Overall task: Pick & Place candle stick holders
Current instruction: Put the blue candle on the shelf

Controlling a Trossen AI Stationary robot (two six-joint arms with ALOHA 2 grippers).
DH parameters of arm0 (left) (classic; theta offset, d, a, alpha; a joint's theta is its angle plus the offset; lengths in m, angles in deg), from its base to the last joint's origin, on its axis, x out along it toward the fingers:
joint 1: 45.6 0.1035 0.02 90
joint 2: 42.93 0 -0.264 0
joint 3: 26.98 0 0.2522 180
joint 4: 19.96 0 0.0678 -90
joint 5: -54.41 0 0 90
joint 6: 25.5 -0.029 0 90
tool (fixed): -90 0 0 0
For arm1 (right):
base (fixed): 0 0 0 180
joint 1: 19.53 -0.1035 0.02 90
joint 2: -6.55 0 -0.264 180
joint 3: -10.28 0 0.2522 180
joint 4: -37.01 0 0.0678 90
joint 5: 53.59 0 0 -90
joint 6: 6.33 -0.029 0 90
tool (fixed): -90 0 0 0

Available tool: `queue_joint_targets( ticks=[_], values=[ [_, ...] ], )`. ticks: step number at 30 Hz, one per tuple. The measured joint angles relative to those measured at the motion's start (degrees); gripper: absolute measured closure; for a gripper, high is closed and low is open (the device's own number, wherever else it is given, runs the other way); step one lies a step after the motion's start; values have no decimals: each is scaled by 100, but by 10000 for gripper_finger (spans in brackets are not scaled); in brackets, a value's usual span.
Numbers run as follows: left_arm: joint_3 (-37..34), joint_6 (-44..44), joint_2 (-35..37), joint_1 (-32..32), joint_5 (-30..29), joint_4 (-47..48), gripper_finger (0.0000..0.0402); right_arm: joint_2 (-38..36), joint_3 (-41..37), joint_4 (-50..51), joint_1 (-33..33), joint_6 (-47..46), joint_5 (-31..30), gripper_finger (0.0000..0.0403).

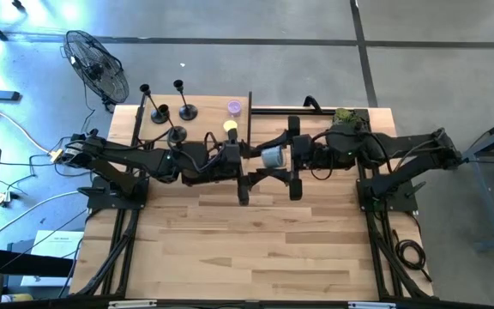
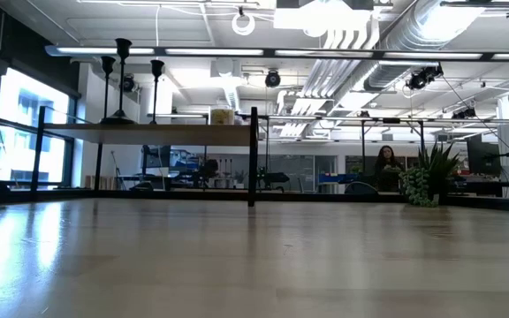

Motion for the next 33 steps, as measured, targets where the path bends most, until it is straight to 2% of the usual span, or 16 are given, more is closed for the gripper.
queue_joint_targets(
  ticks=[8,12,18,33],
  values=[
    [-2,-16,-1,0,34,22,181,0,0,10,-211,640,-487,148],
    [-2,-14,-6,-2,56,17,181,0,0,0,-237,884,-386,155],
    [-2,-14,-6,-8,196,7,181,0,0,32,-204,771,-67,192],
    [-7,-3,-6,-4,586,22,181,27,0,28,-187,644,284,188]
  ],
)
